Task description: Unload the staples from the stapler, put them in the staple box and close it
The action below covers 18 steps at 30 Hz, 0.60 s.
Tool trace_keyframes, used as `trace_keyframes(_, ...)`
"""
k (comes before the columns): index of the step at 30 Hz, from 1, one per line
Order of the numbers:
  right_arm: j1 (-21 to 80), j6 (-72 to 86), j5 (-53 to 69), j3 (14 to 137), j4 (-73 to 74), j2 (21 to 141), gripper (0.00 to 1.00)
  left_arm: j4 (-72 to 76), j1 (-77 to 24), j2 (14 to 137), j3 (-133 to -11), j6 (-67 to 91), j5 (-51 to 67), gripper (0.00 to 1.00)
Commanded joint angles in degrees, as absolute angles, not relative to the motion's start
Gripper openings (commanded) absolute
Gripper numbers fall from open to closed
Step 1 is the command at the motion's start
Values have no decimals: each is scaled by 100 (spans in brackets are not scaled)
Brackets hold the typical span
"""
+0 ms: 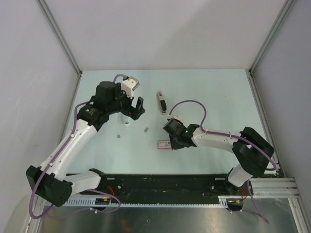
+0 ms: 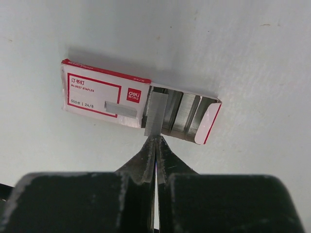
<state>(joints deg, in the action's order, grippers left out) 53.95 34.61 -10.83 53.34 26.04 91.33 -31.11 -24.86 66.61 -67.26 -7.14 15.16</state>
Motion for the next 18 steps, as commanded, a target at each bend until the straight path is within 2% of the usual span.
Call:
trace_keyframes(1,5362,3342,-979,5326,2442,9158,0,-3124,-2533,6535,-6753,-995,1554,99)
trace_keyframes(18,5379,3419,-1023,5328,2619,8738,0,-3126,-2540,6485,-6685,-968,1608,99)
